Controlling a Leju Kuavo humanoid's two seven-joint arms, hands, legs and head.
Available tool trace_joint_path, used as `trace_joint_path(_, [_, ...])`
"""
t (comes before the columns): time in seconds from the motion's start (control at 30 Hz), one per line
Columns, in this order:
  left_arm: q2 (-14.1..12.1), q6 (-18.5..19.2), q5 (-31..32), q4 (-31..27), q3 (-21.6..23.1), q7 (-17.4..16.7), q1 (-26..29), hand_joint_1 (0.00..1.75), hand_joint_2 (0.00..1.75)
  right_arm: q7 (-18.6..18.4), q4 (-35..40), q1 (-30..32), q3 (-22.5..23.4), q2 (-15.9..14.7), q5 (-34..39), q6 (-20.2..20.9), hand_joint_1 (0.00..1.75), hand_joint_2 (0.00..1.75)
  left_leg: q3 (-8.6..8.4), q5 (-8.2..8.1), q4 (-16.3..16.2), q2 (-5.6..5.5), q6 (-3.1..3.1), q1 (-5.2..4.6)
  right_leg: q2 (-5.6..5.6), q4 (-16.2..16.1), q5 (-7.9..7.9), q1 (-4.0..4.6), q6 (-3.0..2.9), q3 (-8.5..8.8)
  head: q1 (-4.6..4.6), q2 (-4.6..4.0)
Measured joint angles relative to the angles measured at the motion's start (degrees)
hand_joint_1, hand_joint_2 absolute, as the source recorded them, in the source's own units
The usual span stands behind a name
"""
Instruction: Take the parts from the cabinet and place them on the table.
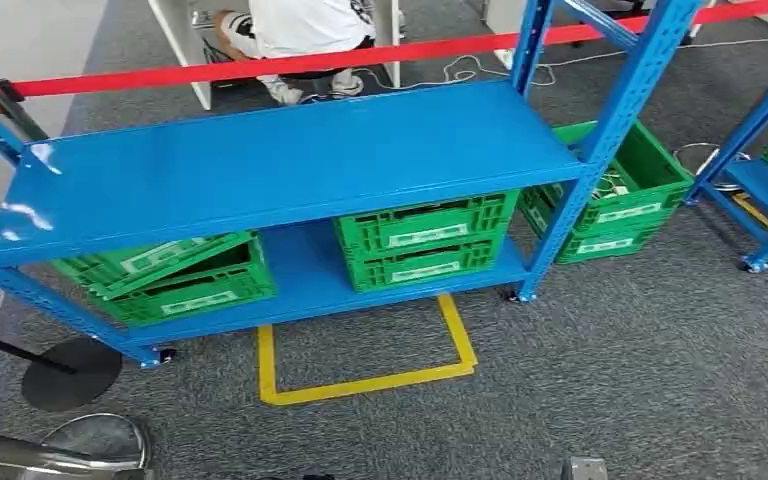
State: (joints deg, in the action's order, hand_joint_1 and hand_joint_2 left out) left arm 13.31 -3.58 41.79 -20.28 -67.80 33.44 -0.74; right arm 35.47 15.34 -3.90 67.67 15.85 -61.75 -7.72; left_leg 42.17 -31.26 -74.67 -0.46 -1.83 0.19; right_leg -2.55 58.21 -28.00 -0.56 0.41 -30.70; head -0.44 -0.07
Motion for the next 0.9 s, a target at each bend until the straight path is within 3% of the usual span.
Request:
trace_joint_path(0.07, [-0.04, 0.00, 0.09, 0.00, -0.02, 0.02, 0.07, 0.00, 0.00, 0.00, 0.00, -0.13, 0.00, 0.00, 0.02, 0.00, 0.00, 0.00, -4.43, 4.71, 8.37, 0.71, 0.43, -0.12, -1.36, 0.00, -0.18, 0.06, 0.07, 0.31, 0.00, 0.00])
trace_joint_path(0.1, [-0.13, 0.02, 0.17, 0.00, -0.04, 0.02, 0.03, 0.00, 0.00, 0.00, 0.00, -0.18, 0.00, 0.00, 0.04, 0.00, 0.00, 0.00, -7.31, 6.76, 13.53, 2.26, 0.81, -0.32, -1.97, 0.00, -0.33, 0.08, 0.24, 0.56, -0.02, 0.00])
trace_joint_path(0.13, [-0.15, 0.04, 0.22, 0.00, -0.07, 0.02, -0.13, 0.00, 0.00, 0.00, 0.00, -0.17, 0.00, 0.00, 0.11, 0.00, 0.00, 0.00, -9.24, 6.63, 17.04, 5.12, 0.98, -0.86, -2.58, 0.03, -0.58, 0.47, 0.58, 0.68, 0.00, 0.00])
trace_joint_path(0.27, [-0.20, 0.07, 0.96, 0.00, -0.45, 0.00, -0.11, 0.00, 0.00, 0.02, 0.00, -0.38, -0.02, 0.02, 0.50, -0.15, 0.00, 0.00, -9.10, 6.15, 18.18, 2.70, 2.03, -1.05, -5.15, -0.54, -1.12, 0.76, 1.59, 1.57, 0.09, 0.00])
trace_joint_path(0.3, [-0.22, 0.04, 1.05, 0.00, -0.59, 0.00, -0.06, 0.00, 0.00, 0.02, 0.00, -0.43, -0.04, 0.02, 0.55, -0.20, 0.00, 0.00, -9.69, 6.53, 18.70, 1.94, 2.46, -0.36, -4.63, -0.37, -1.51, 0.55, 2.08, 1.22, 0.00, 0.00])
trace_joint_path(0.33, [-0.24, 0.04, 1.16, 0.00, -0.66, 0.02, -0.07, 0.00, 0.00, 0.04, 0.00, -0.49, -0.07, 0.02, 0.59, -0.41, 0.00, 0.00, -9.80, 6.44, 18.72, 1.57, 2.66, -0.25, -1.22, 1.33, -2.55, 0.53, 2.45, 0.81, 0.44, 0.00])
trace_joint_path(0.37, [-0.31, 0.02, 1.18, 0.00, -0.79, 0.00, -0.27, 0.00, 0.00, 0.04, 0.00, -0.45, -0.09, 0.02, 0.66, -0.55, 0.00, 0.00, -9.77, 6.48, 18.72, 0.88, 3.11, -0.19, 1.01, 5.59, -4.79, 0.36, 2.61, -1.13, 0.66, 0.02])
trace_joint_path(0.43, [-0.28, 0.02, 1.27, 0.00, -0.90, 0.00, -0.49, 0.00, 0.00, 0.04, 0.00, -0.16, -0.09, 0.02, 0.77, -0.63, 0.00, 0.00, -9.75, 6.27, 18.71, -0.54, 3.48, -0.19, 2.34, 15.61, -8.80, 0.28, 2.91, -6.33, 0.90, 0.00])
trace_joint_path(0.47, [-0.31, 0.02, 1.36, 0.00, -0.96, 0.02, -0.43, 0.00, 0.00, 0.04, 0.00, -0.04, -0.09, 0.02, 0.81, -0.74, 0.00, 0.00, -9.90, 6.19, 18.70, -1.20, 3.50, -0.19, 2.43, 18.41, -9.20, 0.28, 2.97, -8.12, 0.94, 0.00])
trace_joint_path(0.5, [-0.31, 0.02, 1.36, 0.00, -1.09, 0.00, -0.35, 0.00, 0.00, 0.04, 0.00, 0.01, -0.09, 0.02, 0.87, -0.81, 0.00, 0.00, -10.08, 6.09, 18.68, -1.78, 3.46, -0.18, 2.44, 18.46, -8.20, 0.27, 3.00, -8.67, 0.96, 0.00])
trace_joint_path(0.53, [-0.31, 0.02, 1.36, 0.00, -1.29, 0.02, -0.29, 0.00, 0.00, 0.07, 0.00, -0.01, -0.09, 0.02, 0.94, -0.83, 0.00, 0.00, -10.38, 5.90, 18.66, -2.43, 3.27, -0.11, 2.45, 15.54, -5.54, 0.18, 3.01, -7.78, 0.96, 0.00])
trace_joint_path(0.6, [-0.31, 0.02, 1.40, 0.07, -1.51, 0.02, -0.32, 0.00, 0.00, 0.13, 0.00, -0.07, -0.09, 0.02, 1.09, -0.83, 0.00, 0.00, -11.18, 5.35, 18.62, -3.19, 2.79, 0.08, 2.82, 5.40, 0.43, -0.14, 3.09, -3.44, 0.98, 0.00])
trace_joint_path(0.63, [-0.42, -0.02, 1.42, 0.09, -1.57, 0.02, -0.30, 0.00, 0.00, 0.17, 0.00, -0.09, -0.09, 0.02, 1.23, -0.83, 0.00, 0.00, -11.26, 5.06, 18.56, -3.49, 2.38, -0.04, 3.55, 1.81, 1.42, -0.43, 3.28, -2.13, 1.22, 0.00])
trace_joint_path(0.67, [-0.48, -0.04, 1.44, 0.13, -1.73, 0.07, -0.33, 0.00, 0.00, 0.20, 0.00, -0.27, -0.13, 0.04, 1.25, -0.79, 0.00, 0.00, -11.11, 4.48, 17.85, -3.79, 2.01, -0.38, 3.94, 0.14, 0.39, -0.40, 2.70, -1.27, 1.42, 0.00])
trace_joint_path(0.77, [-0.59, -0.04, 1.60, 0.24, -1.92, 0.15, -0.25, 0.00, 0.00, 0.28, 0.00, -0.25, -0.13, 0.02, 1.60, -0.74, 0.00, 0.00, -11.10, 4.38, 18.29, -3.87, 1.48, -0.19, 3.87, 0.82, 0.04, -0.08, 1.36, -1.21, 1.18, 0.00])
trace_joint_path(0.8, [-0.79, -0.07, 1.77, 0.26, -1.92, 0.22, -0.27, 0.00, 0.00, 0.31, 0.00, -0.26, -0.13, 0.04, 1.68, -0.70, 0.00, 0.00, -11.36, 3.92, 18.21, -3.85, 1.21, -0.15, 3.74, 0.59, -0.03, -0.46, 0.93, -0.64, 1.25, 0.02])
trace_joint_path(0.83, [-0.87, -0.18, 1.97, 0.30, -1.92, 0.26, -0.31, 0.00, 0.00, 0.37, 0.00, -0.23, -0.11, 0.04, 1.71, -0.68, 0.00, 0.00, -11.23, 3.49, 17.04, -2.35, 0.87, -0.32, 3.54, 0.46, -0.23, -0.47, 0.60, -0.16, 1.07, 0.00])
trace_joint_path(0.87, [-0.83, -0.18, 1.97, 0.37, -1.92, 0.26, -0.57, 0.00, 0.00, 0.39, 0.00, -0.28, -0.13, 0.04, 1.73, -0.61, 0.00, 0.00, -9.48, 2.32, 13.97, -1.22, 0.56, -0.31, 3.28, 0.43, -0.54, -0.47, 0.12, 0.24, 0.26, 0.00])
trace_joint_path(0.9, [-0.81, -0.17, 1.99, 0.50, -1.95, 0.26, -0.84, 0.00, 0.00, 0.39, 0.00, -0.26, -0.13, 0.04, 1.77, -0.57, 0.00, 0.00, -6.56, 0.74, 9.26, -0.64, 0.34, -0.18, 3.08, 0.43, -0.88, -0.42, -0.04, 0.54, 0.31, 0.02])
